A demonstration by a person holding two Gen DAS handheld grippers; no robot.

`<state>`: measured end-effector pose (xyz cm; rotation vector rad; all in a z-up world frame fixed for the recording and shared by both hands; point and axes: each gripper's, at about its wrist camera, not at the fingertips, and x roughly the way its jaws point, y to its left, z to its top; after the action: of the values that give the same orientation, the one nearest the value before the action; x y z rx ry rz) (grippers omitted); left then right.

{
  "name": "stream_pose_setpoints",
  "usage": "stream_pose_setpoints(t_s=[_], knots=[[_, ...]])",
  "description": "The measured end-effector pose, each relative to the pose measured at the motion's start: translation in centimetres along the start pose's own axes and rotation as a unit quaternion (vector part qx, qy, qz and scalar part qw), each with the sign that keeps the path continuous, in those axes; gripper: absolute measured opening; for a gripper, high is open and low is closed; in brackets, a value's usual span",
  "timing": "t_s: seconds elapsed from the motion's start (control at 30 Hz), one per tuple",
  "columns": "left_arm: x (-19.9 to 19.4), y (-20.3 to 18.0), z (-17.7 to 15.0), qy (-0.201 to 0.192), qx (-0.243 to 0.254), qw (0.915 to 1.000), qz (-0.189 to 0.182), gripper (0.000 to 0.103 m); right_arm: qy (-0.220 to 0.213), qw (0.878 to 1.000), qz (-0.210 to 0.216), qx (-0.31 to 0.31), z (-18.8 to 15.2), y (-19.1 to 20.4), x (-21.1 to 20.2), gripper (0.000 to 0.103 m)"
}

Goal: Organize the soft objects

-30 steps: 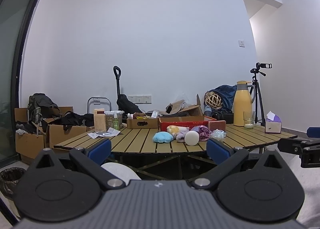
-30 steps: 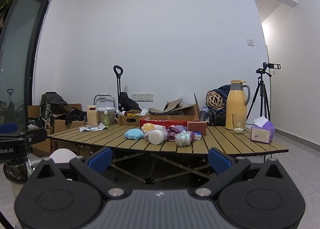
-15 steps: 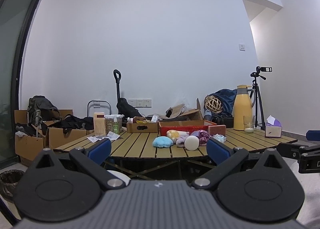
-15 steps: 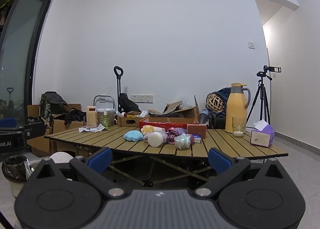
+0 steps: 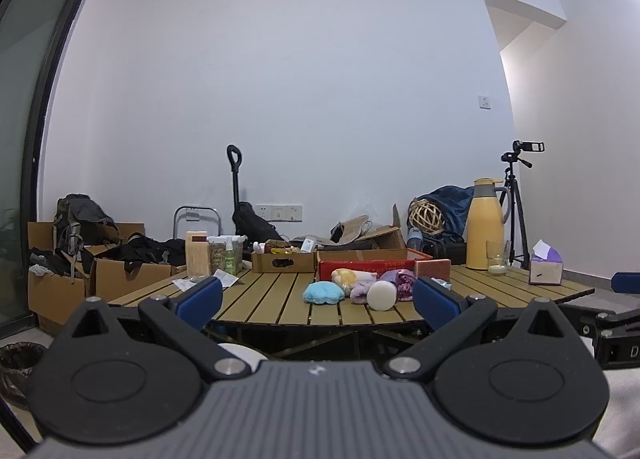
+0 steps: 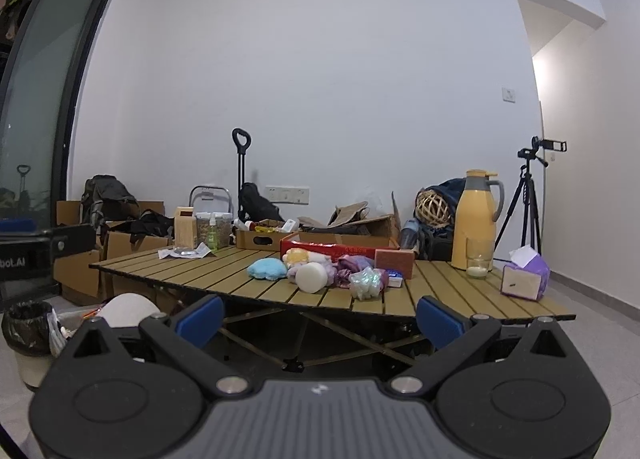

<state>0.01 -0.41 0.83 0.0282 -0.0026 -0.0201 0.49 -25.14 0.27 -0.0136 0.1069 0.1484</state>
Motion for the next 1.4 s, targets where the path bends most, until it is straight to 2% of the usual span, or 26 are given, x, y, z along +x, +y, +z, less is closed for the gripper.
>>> stream_pose_setpoints(t_s=[0.2,1.4], knots=[[-0.5,0.1,-0.6,0.007,0.006,1.0000,-0.003,0.103,0.011,1.000,0.002,0.020,-0.5,-0.2,-0.1,0.103],[0.4,0.4,-0.5,0.018,0.003,0.9998,0.001,0.103,0.011,1.000,0.008,0.022,-0.6,-0.3,1.0,0.103]])
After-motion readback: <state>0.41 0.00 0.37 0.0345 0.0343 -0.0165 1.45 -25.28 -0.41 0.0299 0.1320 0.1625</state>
